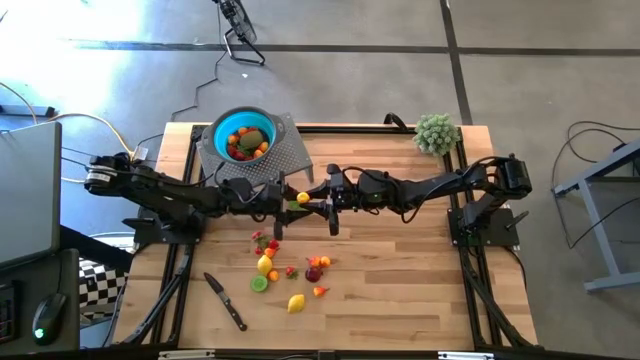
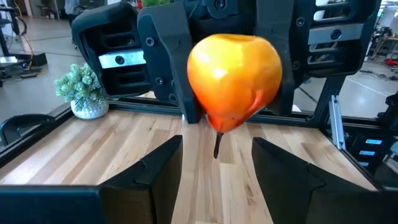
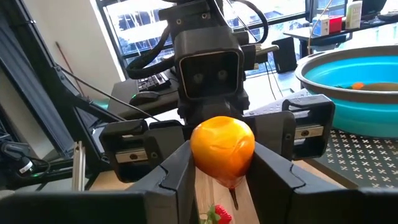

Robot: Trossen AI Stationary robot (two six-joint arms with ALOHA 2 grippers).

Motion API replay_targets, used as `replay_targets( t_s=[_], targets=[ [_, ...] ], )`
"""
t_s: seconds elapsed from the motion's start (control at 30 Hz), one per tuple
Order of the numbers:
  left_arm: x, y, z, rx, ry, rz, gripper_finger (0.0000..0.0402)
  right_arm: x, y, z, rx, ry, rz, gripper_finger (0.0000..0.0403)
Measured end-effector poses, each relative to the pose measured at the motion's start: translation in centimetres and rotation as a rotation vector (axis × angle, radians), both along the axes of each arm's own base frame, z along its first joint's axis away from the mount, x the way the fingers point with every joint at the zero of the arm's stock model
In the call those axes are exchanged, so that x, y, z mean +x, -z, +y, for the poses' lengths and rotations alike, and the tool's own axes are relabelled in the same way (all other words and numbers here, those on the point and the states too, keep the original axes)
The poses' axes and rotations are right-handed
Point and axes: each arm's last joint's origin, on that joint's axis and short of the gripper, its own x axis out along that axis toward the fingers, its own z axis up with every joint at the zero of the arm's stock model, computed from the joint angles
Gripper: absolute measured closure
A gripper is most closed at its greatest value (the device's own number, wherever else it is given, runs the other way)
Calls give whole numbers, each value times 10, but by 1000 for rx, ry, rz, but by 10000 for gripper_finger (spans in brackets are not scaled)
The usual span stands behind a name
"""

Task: Pick & Place Fruit
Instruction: Put the orange pear into the blue strainer bowl on the shelf

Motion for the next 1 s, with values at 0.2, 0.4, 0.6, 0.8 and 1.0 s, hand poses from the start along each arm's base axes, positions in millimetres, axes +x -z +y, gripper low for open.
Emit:
replay_targets(
  t_s=[0.2, 0.4, 0.6, 0.8, 1.0],
  targets=[
    [0, -2, 0, -1, 1, -24, 213, 0, 0, 0, 0, 0, 0, 278],
    [0, -2, 0, -1, 1, -25, 225, 0, 0, 0, 0, 4, 1, 284],
    [0, -2, -1, 0, 23, -24, 275, 0, 0, 0, 0, 4, 1, 281],
    [0, -2, -1, 0, 26, -24, 313, 0, 0, 0, 0, 4, 2, 283],
    [0, -2, -1, -3, 26, -25, 323, 0, 0, 0, 0, 4, 2, 281]
  ],
)
